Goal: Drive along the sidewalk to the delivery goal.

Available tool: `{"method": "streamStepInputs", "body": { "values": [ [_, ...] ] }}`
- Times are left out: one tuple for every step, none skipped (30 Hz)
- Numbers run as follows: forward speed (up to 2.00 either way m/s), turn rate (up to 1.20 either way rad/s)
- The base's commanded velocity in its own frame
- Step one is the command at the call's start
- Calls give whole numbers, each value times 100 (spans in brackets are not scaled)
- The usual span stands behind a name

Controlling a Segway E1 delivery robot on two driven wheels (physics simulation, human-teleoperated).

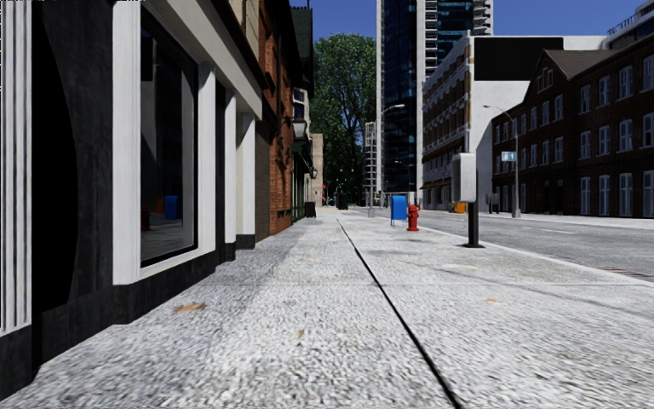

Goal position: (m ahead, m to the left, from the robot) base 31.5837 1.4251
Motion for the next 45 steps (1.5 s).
{"method": "streamStepInputs", "body": {
  "values": [
    [200, 0],
    [200, 0],
    [200, 0],
    [200, 0],
    [200, 0],
    [200, 0],
    [200, 0],
    [200, 0],
    [200, 0],
    [200, 0],
    [200, 0],
    [200, 0],
    [200, 0],
    [200, 0],
    [200, 0],
    [200, 0],
    [200, 0],
    [200, 0],
    [200, 0],
    [200, 0],
    [200, 0],
    [200, 0],
    [200, 0],
    [200, 0],
    [200, 0],
    [200, 0],
    [200, 0],
    [200, 0],
    [200, 0],
    [200, 0],
    [200, 0],
    [200, 0],
    [200, 0],
    [200, 0],
    [200, 0],
    [200, 0],
    [200, 0],
    [200, 0],
    [200, 0],
    [200, 0],
    [200, 0],
    [200, 0],
    [200, 0],
    [200, 0],
    [200, 0]
  ]
}}
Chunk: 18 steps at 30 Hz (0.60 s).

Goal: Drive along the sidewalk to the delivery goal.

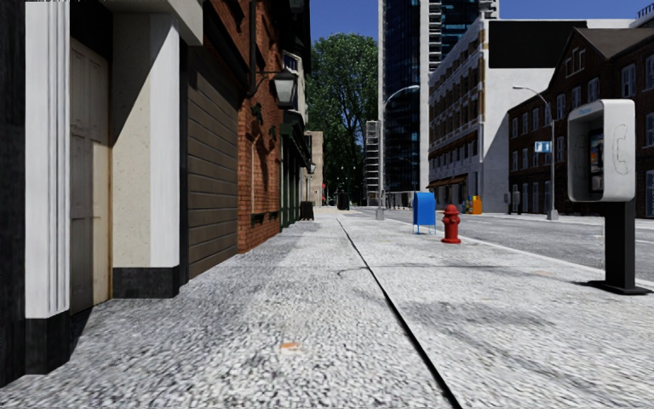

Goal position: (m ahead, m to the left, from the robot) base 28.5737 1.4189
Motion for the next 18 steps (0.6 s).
{"method": "streamStepInputs", "body": {
  "values": [
    [200, 0],
    [200, 0],
    [200, 0],
    [200, 0],
    [200, 0],
    [200, 0],
    [200, 0],
    [200, 0],
    [200, 0],
    [200, 0],
    [200, 0],
    [200, 0],
    [200, 0],
    [200, 0],
    [200, 0],
    [200, 0],
    [200, 0],
    [200, 0]
  ]
}}
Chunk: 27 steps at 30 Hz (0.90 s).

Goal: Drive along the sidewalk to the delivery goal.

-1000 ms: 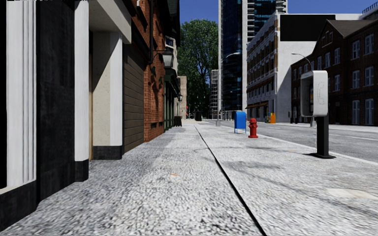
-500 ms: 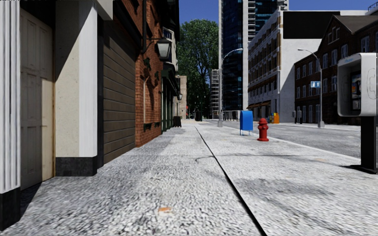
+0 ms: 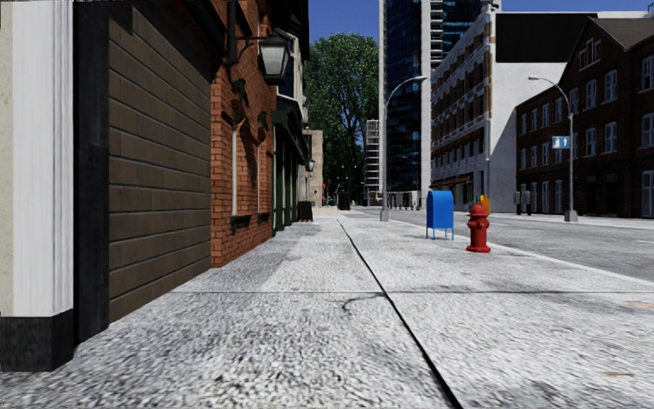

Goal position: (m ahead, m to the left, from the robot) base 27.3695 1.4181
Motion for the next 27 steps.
{"method": "streamStepInputs", "body": {
  "values": [
    [200, 0],
    [200, 0],
    [200, 0],
    [200, 0],
    [200, 0],
    [200, 0],
    [200, 0],
    [200, 0],
    [200, 0],
    [200, 0],
    [200, 0],
    [200, 0],
    [200, 0],
    [200, 0],
    [200, 0],
    [200, 0],
    [200, 0],
    [200, 0],
    [200, 0],
    [200, 0],
    [200, 0],
    [200, 0],
    [200, 0],
    [200, 0],
    [200, 0],
    [200, 0],
    [200, 0]
  ]
}}
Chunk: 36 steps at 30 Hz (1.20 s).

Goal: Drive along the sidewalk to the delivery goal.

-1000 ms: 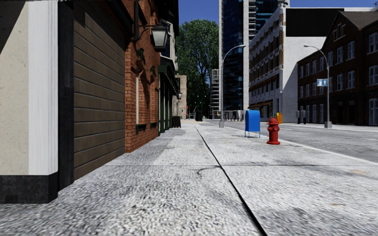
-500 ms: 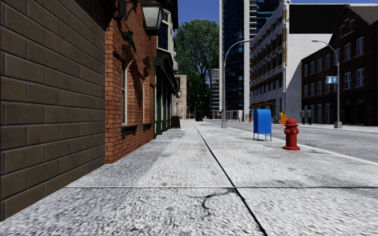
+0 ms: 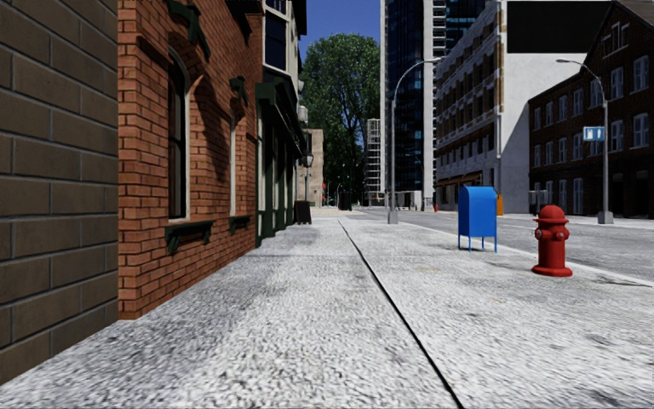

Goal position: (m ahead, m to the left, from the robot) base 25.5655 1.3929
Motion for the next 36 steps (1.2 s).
{"method": "streamStepInputs", "body": {
  "values": [
    [200, 0],
    [200, 0],
    [200, 0],
    [200, 0],
    [200, 0],
    [200, 0],
    [200, 0],
    [200, 0],
    [200, 0],
    [200, 0],
    [200, 0],
    [200, 0],
    [200, 0],
    [200, 0],
    [200, 0],
    [200, 0],
    [200, 0],
    [200, 0],
    [200, 0],
    [200, 0],
    [200, 0],
    [200, 0],
    [200, 0],
    [200, 0],
    [200, 0],
    [200, 0],
    [200, 0],
    [200, 0],
    [200, 0],
    [200, 0],
    [200, 0],
    [200, 0],
    [200, 0],
    [200, 0],
    [200, 0],
    [200, 0]
  ]
}}
